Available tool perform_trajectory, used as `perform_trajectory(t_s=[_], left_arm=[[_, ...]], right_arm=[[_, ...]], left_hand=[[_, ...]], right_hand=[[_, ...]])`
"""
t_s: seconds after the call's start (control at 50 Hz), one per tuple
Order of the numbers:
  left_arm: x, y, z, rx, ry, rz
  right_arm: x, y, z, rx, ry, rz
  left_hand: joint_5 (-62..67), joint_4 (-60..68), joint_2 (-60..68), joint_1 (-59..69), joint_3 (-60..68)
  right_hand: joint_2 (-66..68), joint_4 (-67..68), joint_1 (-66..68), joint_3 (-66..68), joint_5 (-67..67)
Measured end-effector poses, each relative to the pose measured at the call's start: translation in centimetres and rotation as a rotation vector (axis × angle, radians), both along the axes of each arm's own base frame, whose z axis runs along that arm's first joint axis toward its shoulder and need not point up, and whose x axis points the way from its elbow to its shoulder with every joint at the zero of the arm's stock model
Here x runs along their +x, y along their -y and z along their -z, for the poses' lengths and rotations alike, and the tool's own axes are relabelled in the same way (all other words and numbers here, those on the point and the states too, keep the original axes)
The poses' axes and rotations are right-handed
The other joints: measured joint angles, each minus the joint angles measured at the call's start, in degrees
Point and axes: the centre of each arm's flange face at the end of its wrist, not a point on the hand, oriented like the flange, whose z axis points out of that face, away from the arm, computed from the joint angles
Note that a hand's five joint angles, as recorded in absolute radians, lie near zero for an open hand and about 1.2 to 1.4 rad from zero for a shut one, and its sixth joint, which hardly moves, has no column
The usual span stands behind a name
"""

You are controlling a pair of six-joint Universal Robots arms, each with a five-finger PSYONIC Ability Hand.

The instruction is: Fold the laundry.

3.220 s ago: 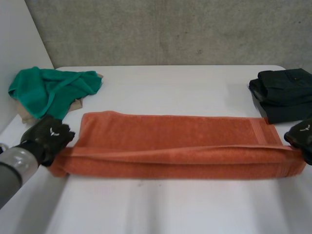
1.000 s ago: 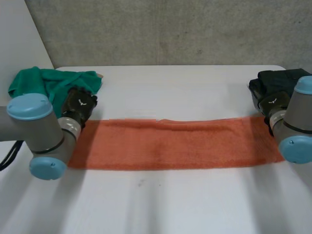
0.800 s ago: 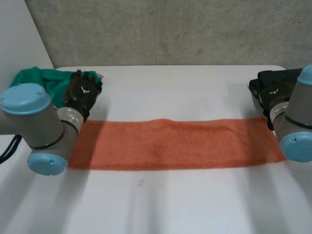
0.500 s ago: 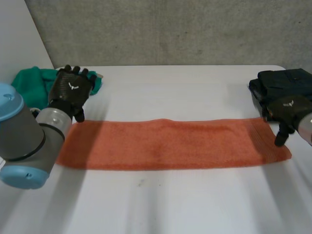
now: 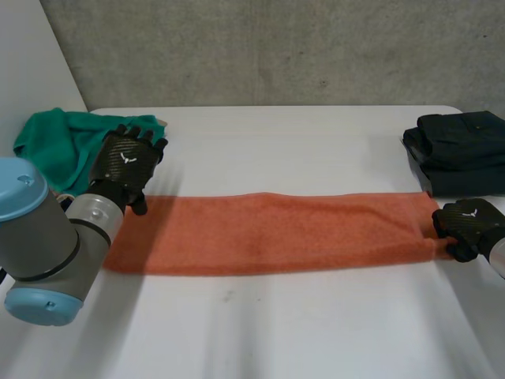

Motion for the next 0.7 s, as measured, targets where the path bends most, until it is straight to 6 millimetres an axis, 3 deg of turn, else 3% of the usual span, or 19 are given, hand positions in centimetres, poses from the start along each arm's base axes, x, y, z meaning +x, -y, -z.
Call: perform_trajectory(t_s=[0.1,0.24,0.34,0.44,0.5,0.52,0.54,0.6,0.62,0.66,0.7], left_arm=[[0.1,-0.2,-0.1,0.001,0.001,-0.001],[0.5,-0.5,-1.3,-0.028,-0.009,-0.007],[0.7,-0.6,-1.9,-0.047,-0.015,-0.014],[1.0,-0.6,-2.7,-0.068,-0.023,-0.022],[1.0,-0.7,-3.2,-0.08,-0.027,-0.024],[1.0,-0.7,-3.3,-0.083,-0.028,-0.024],[1.1,-0.7,-3.4,-0.087,-0.03,-0.024],[1.1,-0.9,-3.6,-0.09,-0.035,-0.025],[1.1,-0.9,-3.6,-0.089,-0.035,-0.024],[1.1,-1.1,-3.6,-0.085,-0.041,-0.023],[1.1,-1.2,-3.5,-0.08,-0.045,-0.022]], right_arm=[[-2.1,1.0,-0.6,-0.038,-0.056,0.095],[-6.8,2.7,-4.1,-0.163,-0.245,0.227],[-6.3,3.3,-6.0,-0.236,-0.319,0.216],[1.8,2.5,-9.0,-0.403,-0.281,0.02],[8.7,0.1,-10.5,-0.515,-0.206,-0.16],[9.8,-0.4,-10.7,-0.53,-0.194,-0.19],[12.9,-2.1,-11.0,-0.57,-0.154,-0.285],[19.2,-6.5,-10.5,-0.617,-0.074,-0.512],[19.7,-7.0,-10.3,-0.619,-0.067,-0.534],[23.7,-10.8,-8.7,-0.614,-0.019,-0.713],[26.0,-13.4,-7.2,-0.596,0.004,-0.827]], left_hand=[[0.0,0.0,0.0,0.0,0.0],[0.0,0.0,0.0,0.0,0.0],[0.0,0.0,0.0,0.0,0.0],[0.0,0.0,0.0,0.0,0.0],[0.0,0.0,0.0,0.0,0.0],[0.0,0.0,0.0,0.0,0.0],[0.0,0.0,0.0,0.0,0.0],[0.0,0.0,0.0,0.0,0.0],[0.0,0.0,0.0,0.0,0.0],[0.0,0.0,0.0,0.0,0.0],[0.0,0.0,0.0,0.0,0.0]], right_hand=[[0.0,0.3,0.0,0.2,0.0],[0.0,0.3,0.0,0.2,0.0],[0.0,0.4,0.0,0.3,0.6],[0.0,0.4,0.0,0.4,0.8],[0.0,0.4,0.0,0.6,0.8],[0.0,0.4,0.0,0.6,0.8],[0.0,0.5,0.0,0.6,0.8],[0.0,0.5,0.0,0.6,1.0],[0.0,0.5,0.0,0.6,1.0],[0.0,0.5,0.0,0.6,1.0],[0.0,0.5,0.0,0.6,1.0]])
